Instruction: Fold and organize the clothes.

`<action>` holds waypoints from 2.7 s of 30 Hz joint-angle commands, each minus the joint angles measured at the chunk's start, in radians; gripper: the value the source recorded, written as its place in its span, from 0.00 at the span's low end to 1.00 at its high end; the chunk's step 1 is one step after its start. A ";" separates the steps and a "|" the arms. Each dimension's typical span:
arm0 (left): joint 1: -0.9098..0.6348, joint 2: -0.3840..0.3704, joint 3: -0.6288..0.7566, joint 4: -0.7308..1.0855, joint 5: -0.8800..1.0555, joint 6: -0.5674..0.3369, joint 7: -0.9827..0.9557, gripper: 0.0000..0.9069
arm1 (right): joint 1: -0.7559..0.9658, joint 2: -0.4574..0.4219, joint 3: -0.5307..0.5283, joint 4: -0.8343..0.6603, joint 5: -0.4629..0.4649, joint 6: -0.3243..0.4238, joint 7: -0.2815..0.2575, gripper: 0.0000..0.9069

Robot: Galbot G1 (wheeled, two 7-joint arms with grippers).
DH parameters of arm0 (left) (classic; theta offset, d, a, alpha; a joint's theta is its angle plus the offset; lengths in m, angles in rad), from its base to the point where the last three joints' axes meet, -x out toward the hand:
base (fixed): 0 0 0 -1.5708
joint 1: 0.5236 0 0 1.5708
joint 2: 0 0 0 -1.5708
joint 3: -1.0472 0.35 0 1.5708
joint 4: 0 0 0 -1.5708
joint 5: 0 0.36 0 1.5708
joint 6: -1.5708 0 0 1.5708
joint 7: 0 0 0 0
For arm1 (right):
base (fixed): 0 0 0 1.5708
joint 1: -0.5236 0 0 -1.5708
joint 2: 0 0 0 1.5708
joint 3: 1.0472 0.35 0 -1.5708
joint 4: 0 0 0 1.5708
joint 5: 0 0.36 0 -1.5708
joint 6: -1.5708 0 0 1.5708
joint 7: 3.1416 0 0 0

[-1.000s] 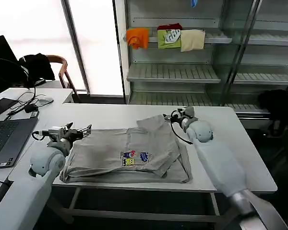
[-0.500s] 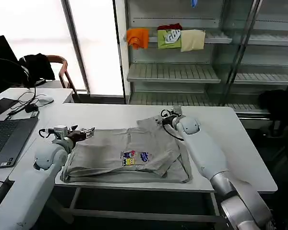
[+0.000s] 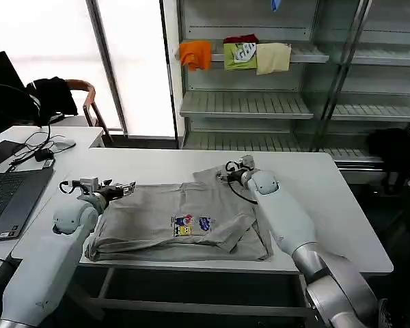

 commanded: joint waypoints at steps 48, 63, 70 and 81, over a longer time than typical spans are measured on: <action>0.047 -0.005 -0.036 -0.007 0.008 -0.043 0.125 0.02 | -0.088 -0.079 -0.048 0.237 -0.007 0.033 -0.032 0.00; 0.118 0.052 -0.078 -0.159 -0.039 -0.063 0.105 0.02 | -0.126 -0.203 -0.105 0.589 0.136 0.003 0.077 0.00; 0.233 0.104 -0.128 -0.293 -0.067 -0.068 0.064 0.02 | -0.197 -0.304 -0.126 0.789 0.219 -0.063 0.132 0.00; 0.361 0.123 -0.167 -0.403 -0.051 -0.118 -0.025 0.02 | -0.292 -0.363 -0.085 0.865 0.234 -0.088 0.253 1.00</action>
